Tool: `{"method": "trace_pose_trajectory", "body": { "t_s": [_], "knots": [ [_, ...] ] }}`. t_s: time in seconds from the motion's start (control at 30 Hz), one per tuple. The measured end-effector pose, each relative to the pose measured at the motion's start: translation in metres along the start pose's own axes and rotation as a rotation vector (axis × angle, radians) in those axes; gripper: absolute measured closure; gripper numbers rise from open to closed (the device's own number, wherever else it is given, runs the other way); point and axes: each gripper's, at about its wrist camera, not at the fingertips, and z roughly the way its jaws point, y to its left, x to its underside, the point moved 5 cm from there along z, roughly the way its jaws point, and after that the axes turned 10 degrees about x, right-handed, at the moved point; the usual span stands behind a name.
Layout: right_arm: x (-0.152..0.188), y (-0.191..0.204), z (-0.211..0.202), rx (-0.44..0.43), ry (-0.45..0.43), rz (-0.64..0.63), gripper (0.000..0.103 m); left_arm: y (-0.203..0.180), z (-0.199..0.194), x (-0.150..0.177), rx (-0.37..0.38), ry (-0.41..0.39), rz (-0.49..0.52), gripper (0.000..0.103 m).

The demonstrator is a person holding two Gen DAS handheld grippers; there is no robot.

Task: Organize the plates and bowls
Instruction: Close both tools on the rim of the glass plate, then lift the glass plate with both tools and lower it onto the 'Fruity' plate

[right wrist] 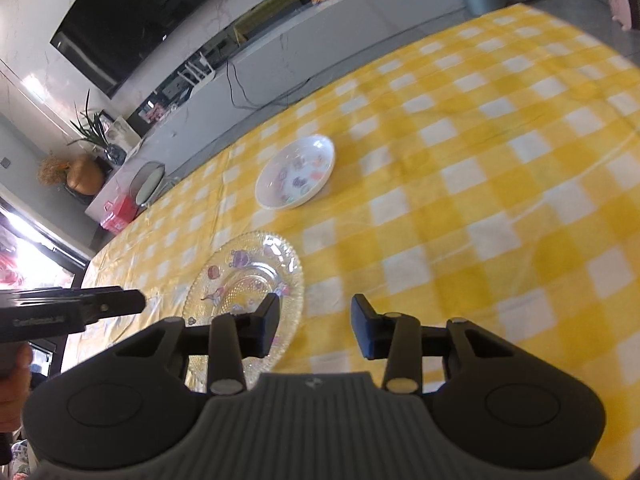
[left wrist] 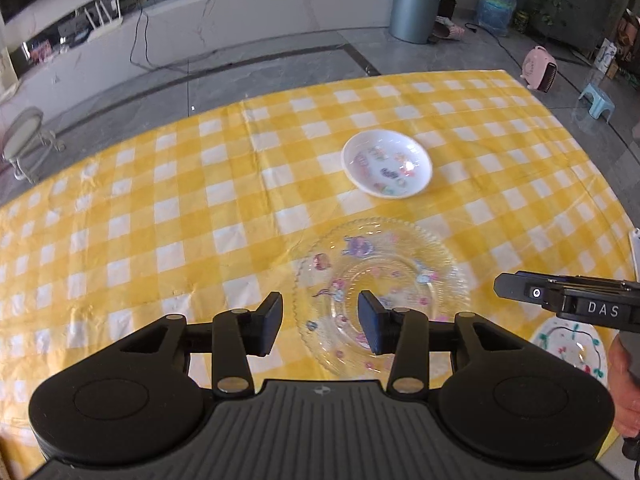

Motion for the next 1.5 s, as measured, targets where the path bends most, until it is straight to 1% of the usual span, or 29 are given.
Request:
{"method": "trace_pose_trajectory", "body": {
  "t_s": [0.07,0.17,0.23,0.3,0.4,0.43,0.47,0.53,0.63,0.7,0.83,1.07,1.3,1.5],
  "knots": [
    [0.000,0.004,0.011,0.010,0.014,-0.008,0.063,0.009,0.011,0.000,0.020,0.018,-0.019,0.054],
    [-0.001,0.007,0.027,0.017,0.040,-0.010,0.068,0.020,0.028,0.001,0.029,0.052,-0.036,0.054],
    [-0.001,0.008,0.038,0.008,0.063,0.007,0.072,0.028,0.037,0.002,0.029,0.060,-0.048,0.054],
    [-0.002,0.010,0.044,-0.008,0.065,0.024,0.073,0.035,0.044,0.004,0.047,0.064,-0.063,0.055],
    [-0.003,0.015,0.048,-0.023,0.072,0.014,0.076,0.043,0.051,0.007,0.078,0.061,-0.094,0.059],
    [-0.002,0.016,0.049,-0.023,0.072,0.010,0.080,0.045,0.053,0.008,0.086,0.060,-0.103,0.060],
    [-0.001,0.018,0.050,-0.022,0.073,0.008,0.081,0.047,0.055,0.009,0.093,0.062,-0.109,0.064],
    [0.000,0.018,0.051,-0.025,0.073,0.007,0.085,0.048,0.057,0.010,0.126,0.059,-0.118,0.066],
    [0.001,0.019,0.053,-0.031,0.072,0.004,0.089,0.047,0.057,0.009,0.152,0.053,-0.123,0.074],
    [0.002,0.019,0.053,-0.035,0.069,0.008,0.090,0.046,0.057,0.008,0.171,0.056,-0.125,0.082],
    [0.004,0.018,0.055,-0.046,0.077,0.026,0.096,0.046,0.058,0.006,0.167,0.073,-0.140,0.083],
    [0.006,0.011,0.053,-0.061,0.077,0.087,0.098,0.046,0.058,0.005,0.149,0.087,-0.190,0.087],
    [0.005,0.003,0.048,-0.075,0.096,0.156,0.098,0.035,0.047,0.002,0.134,0.077,-0.182,0.087],
    [0.000,-0.002,0.029,-0.095,0.070,0.208,0.098,0.014,0.023,-0.006,0.109,0.042,-0.170,0.087]
  ]
}}
